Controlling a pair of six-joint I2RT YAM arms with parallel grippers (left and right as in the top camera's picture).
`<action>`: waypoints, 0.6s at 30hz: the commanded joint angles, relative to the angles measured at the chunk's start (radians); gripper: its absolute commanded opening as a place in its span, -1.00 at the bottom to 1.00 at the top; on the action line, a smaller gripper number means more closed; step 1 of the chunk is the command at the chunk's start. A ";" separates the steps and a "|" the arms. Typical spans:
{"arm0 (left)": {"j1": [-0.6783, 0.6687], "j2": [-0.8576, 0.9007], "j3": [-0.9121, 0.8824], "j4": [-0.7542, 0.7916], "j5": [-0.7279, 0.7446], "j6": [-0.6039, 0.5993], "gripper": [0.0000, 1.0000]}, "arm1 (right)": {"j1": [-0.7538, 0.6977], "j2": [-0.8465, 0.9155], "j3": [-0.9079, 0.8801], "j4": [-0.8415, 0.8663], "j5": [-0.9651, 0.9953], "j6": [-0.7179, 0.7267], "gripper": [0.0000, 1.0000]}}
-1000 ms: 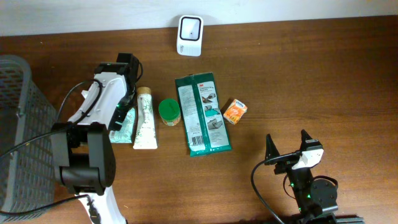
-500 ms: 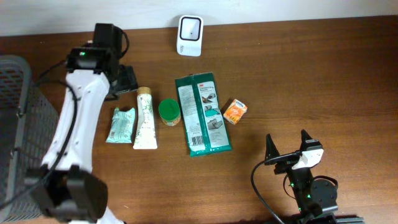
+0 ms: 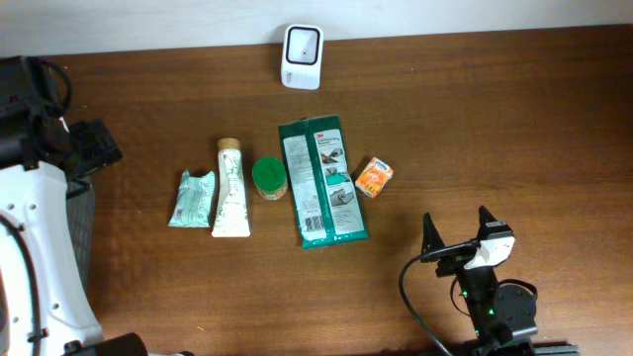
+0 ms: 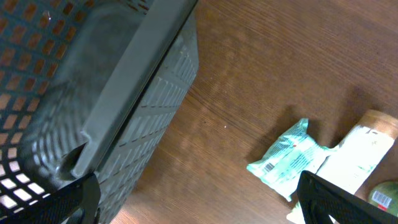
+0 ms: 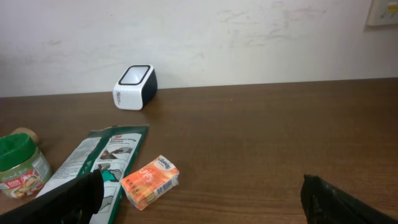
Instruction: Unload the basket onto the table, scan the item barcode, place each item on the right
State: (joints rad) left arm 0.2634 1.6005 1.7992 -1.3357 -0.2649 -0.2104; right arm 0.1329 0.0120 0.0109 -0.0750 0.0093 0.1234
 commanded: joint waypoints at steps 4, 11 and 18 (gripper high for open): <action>0.046 0.004 0.008 0.014 -0.002 0.154 0.97 | 0.004 -0.006 -0.005 -0.007 0.002 -0.003 0.97; 0.099 0.004 0.008 0.042 0.025 0.197 0.93 | 0.004 -0.006 -0.005 -0.007 0.002 -0.003 0.97; -0.013 -0.004 0.008 0.113 0.093 0.269 0.89 | 0.004 -0.006 -0.005 -0.007 0.002 -0.003 0.96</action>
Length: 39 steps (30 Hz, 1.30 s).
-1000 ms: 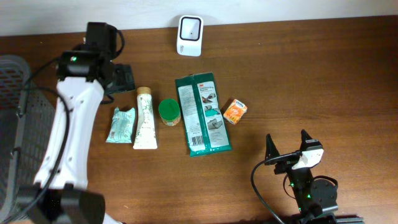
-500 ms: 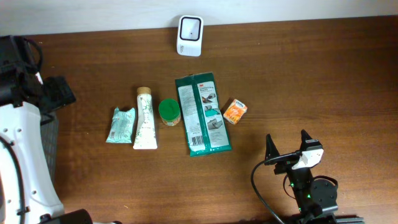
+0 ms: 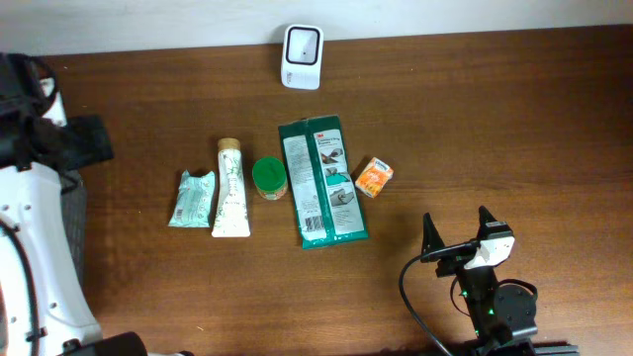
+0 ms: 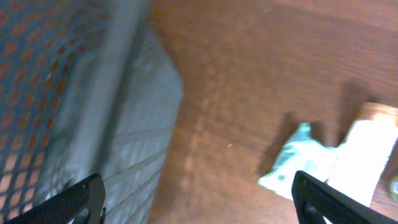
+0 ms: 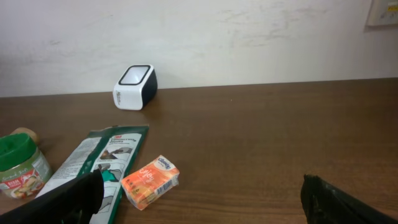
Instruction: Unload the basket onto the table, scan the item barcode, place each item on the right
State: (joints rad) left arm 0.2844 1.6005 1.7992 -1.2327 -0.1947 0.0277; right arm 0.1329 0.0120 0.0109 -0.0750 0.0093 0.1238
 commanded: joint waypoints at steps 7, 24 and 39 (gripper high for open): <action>0.003 -0.004 -0.131 -0.066 0.037 0.030 0.99 | 0.004 -0.006 -0.005 -0.007 0.002 -0.004 0.97; 0.089 -0.006 -0.132 0.032 0.330 0.136 0.99 | 0.004 -0.006 -0.005 -0.007 0.002 -0.004 0.97; -0.039 -0.006 -0.132 0.122 0.330 0.135 0.98 | 0.004 -0.006 -0.005 -0.007 0.002 -0.004 0.97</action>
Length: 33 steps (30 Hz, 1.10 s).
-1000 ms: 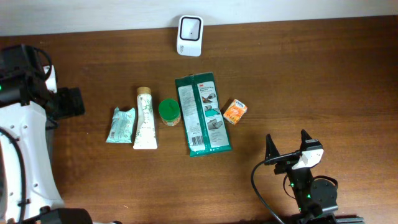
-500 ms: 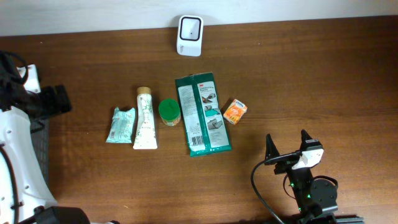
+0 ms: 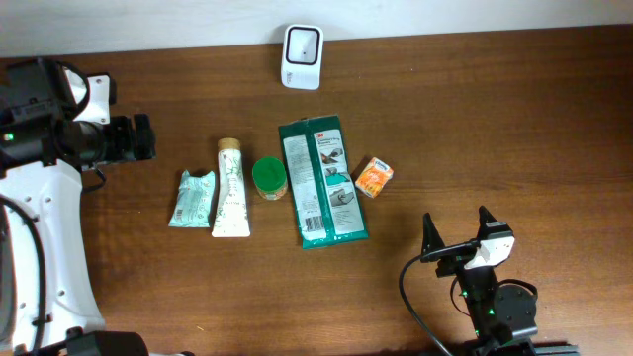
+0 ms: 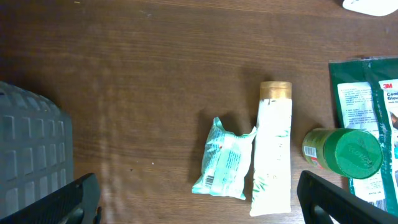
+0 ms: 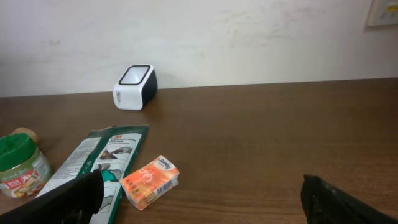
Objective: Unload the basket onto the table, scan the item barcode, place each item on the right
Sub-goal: 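Reach the right gripper down to the orange box and grasp it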
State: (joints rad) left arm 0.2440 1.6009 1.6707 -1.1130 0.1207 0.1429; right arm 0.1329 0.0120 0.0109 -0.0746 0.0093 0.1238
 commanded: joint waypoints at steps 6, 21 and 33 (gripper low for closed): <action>0.001 -0.006 -0.003 0.002 0.014 0.020 0.98 | 0.004 -0.005 0.002 0.037 -0.137 0.005 0.97; 0.001 -0.006 -0.003 0.002 0.014 0.020 0.98 | 0.005 0.941 1.043 -0.701 -0.343 0.039 0.97; 0.001 -0.006 -0.003 0.002 0.014 0.020 0.98 | 0.030 1.663 1.216 -0.417 -0.451 0.167 0.33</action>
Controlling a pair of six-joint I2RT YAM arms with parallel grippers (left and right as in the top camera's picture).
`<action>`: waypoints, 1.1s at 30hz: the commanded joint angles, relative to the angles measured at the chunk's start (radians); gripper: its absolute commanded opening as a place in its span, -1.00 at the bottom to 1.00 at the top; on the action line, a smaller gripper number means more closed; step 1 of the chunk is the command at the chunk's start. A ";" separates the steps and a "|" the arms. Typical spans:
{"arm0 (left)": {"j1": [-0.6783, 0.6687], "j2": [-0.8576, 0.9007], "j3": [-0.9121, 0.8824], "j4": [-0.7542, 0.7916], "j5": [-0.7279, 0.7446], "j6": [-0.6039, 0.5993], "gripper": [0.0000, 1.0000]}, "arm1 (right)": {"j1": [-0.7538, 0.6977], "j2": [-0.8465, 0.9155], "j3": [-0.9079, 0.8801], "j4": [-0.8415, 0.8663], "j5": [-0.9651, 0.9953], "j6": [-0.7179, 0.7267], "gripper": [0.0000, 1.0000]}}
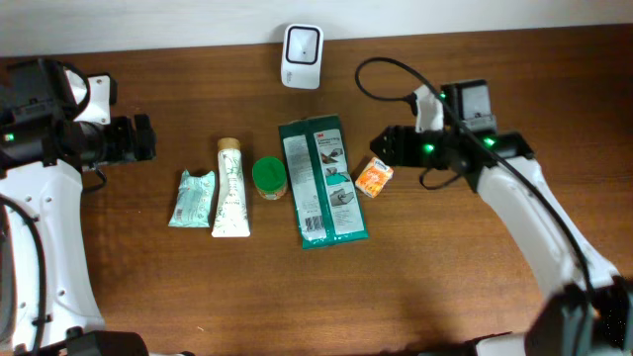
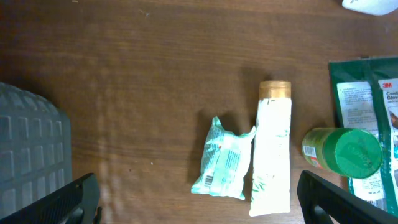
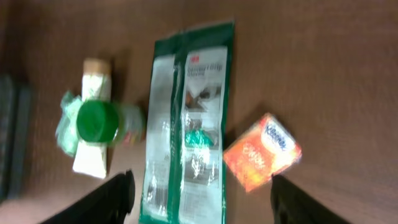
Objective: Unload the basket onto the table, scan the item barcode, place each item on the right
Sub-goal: 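Reach the right gripper down to the orange box and grasp it, then lift the orange box with the right gripper toward the barcode scanner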
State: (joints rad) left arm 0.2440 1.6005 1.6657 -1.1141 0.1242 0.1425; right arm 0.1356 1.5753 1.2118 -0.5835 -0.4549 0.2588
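Note:
A white barcode scanner (image 1: 302, 44) stands at the table's far edge. In a row on the table lie a teal packet (image 1: 192, 198), a white tube (image 1: 231, 188), a green-lidded jar (image 1: 269, 178), a flat green packet (image 1: 322, 181) and a small orange tissue pack (image 1: 374, 177). My right gripper (image 1: 384, 144) hangs open just beyond the orange pack (image 3: 262, 151), holding nothing. My left gripper (image 1: 141, 138) is open above bare table, left of the teal packet (image 2: 224, 165), with the tube (image 2: 272, 146) beside it.
A grey slatted basket (image 2: 28, 155) sits at the table's left edge, under my left arm. The wall runs right behind the scanner. Bare wood shows to the right of and in front of the items.
My right arm has left its place at the table's front right and now hangs open over the orange pack and green packet. The left arm and all items are unmoved.
My left gripper was open over the basket at the left edge, still there at the second moment, then out over the table left of the teal packet, where it stays. The right arm sat at the front right throughout, and now hangs by the orange pack.

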 commanded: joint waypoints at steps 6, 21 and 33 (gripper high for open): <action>0.001 -0.006 0.002 0.003 0.011 0.020 0.98 | 0.120 0.341 0.015 0.355 0.164 0.147 -0.04; 0.001 -0.006 0.002 0.003 0.011 0.020 0.98 | 0.156 0.393 0.016 0.245 0.306 0.139 -0.10; 0.001 -0.006 0.002 0.003 0.011 0.020 0.98 | 0.051 0.332 0.098 -0.278 0.222 -0.032 0.07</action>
State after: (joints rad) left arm 0.2440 1.6009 1.6657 -1.1126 0.1242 0.1429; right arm 0.1898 1.9438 1.2877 -0.8429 -0.1673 0.3130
